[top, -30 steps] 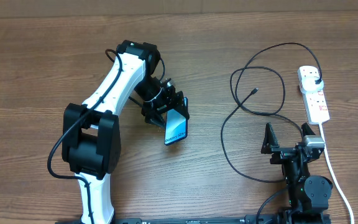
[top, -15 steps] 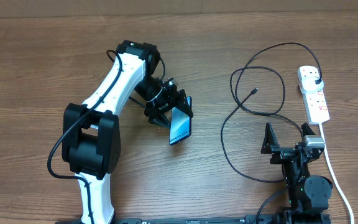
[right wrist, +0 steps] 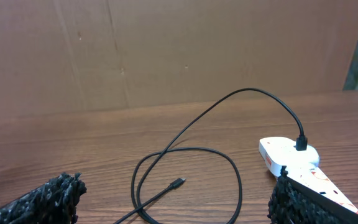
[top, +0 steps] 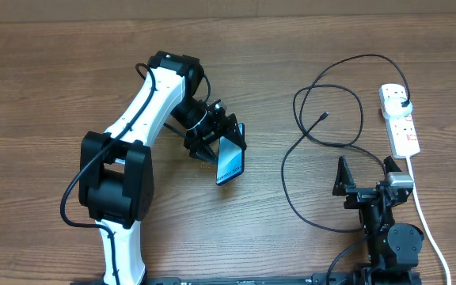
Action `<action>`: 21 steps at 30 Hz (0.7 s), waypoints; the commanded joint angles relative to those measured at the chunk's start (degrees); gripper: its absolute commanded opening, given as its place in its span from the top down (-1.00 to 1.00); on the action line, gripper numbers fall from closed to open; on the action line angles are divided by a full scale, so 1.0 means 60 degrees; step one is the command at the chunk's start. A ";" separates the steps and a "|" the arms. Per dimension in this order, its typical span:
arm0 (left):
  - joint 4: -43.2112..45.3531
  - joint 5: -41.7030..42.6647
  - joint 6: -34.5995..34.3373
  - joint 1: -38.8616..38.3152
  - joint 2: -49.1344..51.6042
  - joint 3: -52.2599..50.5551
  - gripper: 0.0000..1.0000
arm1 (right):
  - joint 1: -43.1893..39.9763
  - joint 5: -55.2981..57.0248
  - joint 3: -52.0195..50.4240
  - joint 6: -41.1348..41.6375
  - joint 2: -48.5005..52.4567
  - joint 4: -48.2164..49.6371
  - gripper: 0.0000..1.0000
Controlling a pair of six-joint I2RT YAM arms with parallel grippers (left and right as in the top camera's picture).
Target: Plug charger to phone and switch on socket
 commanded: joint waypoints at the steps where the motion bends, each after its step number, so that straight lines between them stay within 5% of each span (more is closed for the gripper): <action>1: -0.0040 0.0437 0.0215 0.0142 0.0044 0.0284 -0.54 | -0.0022 0.0018 -0.0102 -0.0044 -0.0084 0.0066 -1.00; 12: 0.0051 0.0463 0.0211 0.0178 0.0044 0.0284 -0.54 | -0.0022 -0.0503 -0.0102 0.0812 -0.0084 0.0117 -1.00; 17: 0.0229 0.0470 0.0098 0.0178 0.0044 0.0284 -0.54 | -0.0022 -0.2033 -0.0102 0.4164 -0.0084 0.0270 -1.00; 21: 0.0215 0.0470 0.0102 0.0175 0.0044 0.0284 -0.54 | -0.0022 -0.3085 -0.0102 0.8211 -0.0084 0.0335 -1.00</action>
